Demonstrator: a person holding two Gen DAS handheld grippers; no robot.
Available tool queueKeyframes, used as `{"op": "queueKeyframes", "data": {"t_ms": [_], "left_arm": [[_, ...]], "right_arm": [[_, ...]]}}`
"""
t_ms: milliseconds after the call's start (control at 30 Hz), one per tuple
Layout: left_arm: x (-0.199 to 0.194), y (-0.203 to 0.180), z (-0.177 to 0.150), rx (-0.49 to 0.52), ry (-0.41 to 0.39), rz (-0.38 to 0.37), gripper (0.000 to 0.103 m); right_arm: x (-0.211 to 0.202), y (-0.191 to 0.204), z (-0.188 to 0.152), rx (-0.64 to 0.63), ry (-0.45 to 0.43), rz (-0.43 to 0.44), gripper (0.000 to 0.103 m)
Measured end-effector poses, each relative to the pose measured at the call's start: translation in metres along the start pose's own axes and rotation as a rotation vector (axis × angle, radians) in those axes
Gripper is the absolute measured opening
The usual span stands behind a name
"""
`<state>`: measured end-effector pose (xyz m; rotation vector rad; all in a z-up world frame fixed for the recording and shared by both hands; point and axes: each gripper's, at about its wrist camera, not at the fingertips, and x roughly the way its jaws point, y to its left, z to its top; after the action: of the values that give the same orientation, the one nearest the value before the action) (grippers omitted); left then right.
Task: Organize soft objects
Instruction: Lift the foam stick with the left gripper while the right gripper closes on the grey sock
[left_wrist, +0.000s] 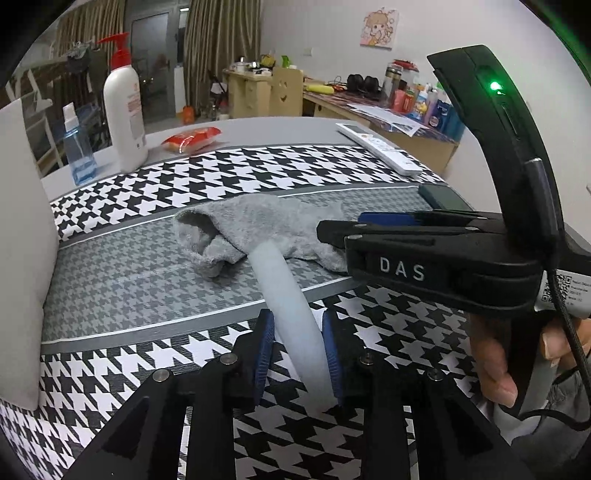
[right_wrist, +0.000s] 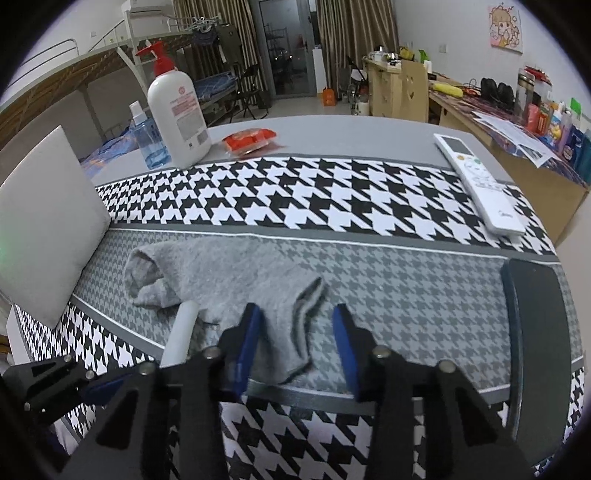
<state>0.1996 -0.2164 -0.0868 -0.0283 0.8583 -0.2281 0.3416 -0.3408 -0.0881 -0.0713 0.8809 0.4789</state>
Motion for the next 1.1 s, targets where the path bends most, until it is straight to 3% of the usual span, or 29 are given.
{"op": "queueKeyframes", "data": {"t_ms": [100,167,300,500,1100], "left_arm": [[0.002,0.003,0.003,-0.01,0.009,-0.011,0.025],[0.003,0.002,0.004,-0.004,0.007,-0.004,0.025],[0.003,0.001,0.004,0.007,0.0,0.002,0.02],[-0.004,0.005,0.002,0.023,-0.006,0.0,0.012],[-0.047,0.037,-0.003,0.01,-0.099,0.049,0.011]], "right_arm": [[-0.001,-0.001,-0.001,-0.002,-0.001,0.003,0.035],[-0.001,0.003,-0.002,-0.024,0.004,0.007,0.021],[-0.002,0.005,-0.002,-0.029,-0.001,0.006,0.013],[-0.018,0.01,-0.002,-0.038,-0.047,0.012,0.012],[-0.051,0.035,0.007,-0.036,-0.125,0.018,0.009]]}}
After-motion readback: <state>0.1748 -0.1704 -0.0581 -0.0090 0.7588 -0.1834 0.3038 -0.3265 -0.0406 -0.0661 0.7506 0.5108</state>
